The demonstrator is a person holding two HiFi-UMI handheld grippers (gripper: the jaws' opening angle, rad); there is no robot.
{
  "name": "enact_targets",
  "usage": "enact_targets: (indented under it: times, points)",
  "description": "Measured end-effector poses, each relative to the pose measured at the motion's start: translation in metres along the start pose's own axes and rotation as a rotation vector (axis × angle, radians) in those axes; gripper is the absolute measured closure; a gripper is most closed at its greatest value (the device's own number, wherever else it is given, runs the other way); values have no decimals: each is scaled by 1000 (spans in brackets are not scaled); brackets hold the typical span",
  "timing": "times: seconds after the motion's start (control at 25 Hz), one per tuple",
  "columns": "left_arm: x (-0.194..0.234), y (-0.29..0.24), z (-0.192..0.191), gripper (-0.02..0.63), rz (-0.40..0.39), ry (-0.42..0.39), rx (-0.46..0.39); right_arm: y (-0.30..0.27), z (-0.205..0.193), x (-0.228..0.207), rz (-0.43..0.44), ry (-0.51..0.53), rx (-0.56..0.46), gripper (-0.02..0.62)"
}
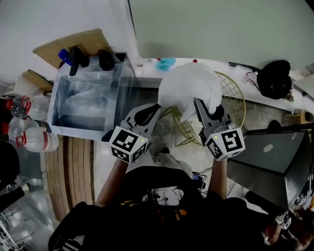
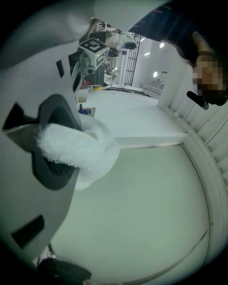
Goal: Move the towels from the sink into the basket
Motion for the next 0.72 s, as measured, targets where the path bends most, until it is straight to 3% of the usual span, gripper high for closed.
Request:
enact_targets:
  times: [0.32,0.52,0.72]
  points:
    - [-43,-61,-7,583,-80,-29,57,0,-101,-71,-37,56,261,488]
    - [-52,-72,-4,583,-78,-39,72,-21,-188,-87,17,153,558,483]
    - [-46,-69,-7,583,-37,-28,93,-44,-279,-83,103,184,813,472]
Point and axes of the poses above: the fingertips, and each gripper's own axes: y backward along the fingers, x to its left, z out of its top, the point moved 10 cm from there along y, backward along the fingers, and after that the axes turned 11 degrees about y, right-handed, at the moved point
